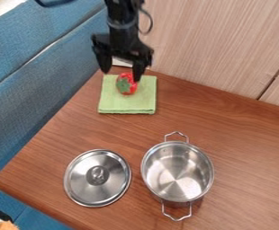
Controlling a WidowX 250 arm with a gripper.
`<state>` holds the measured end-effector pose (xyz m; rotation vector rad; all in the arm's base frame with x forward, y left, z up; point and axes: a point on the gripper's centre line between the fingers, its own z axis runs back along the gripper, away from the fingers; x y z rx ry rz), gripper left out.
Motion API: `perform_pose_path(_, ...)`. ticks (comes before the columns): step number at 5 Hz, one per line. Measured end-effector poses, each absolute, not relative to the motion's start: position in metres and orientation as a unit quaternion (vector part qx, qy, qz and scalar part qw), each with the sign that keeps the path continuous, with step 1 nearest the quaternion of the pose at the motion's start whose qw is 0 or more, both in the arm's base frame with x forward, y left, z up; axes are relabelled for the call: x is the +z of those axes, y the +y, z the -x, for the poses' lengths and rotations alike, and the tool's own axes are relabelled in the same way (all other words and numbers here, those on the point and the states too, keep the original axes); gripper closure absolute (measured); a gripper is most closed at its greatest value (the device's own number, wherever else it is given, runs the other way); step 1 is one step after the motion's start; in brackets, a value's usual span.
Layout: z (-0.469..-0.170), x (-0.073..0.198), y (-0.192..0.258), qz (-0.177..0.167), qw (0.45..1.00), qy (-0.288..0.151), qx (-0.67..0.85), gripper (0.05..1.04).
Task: Move strawberry out of the silver pot to the green towel
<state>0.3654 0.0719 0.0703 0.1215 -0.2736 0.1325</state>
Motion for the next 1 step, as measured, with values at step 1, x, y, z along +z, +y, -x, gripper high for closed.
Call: perform_pose_path(1, -0.3646, 0.0734, 0.0764, -0.062, 0.986, -0.140, 0.072, 0.083)
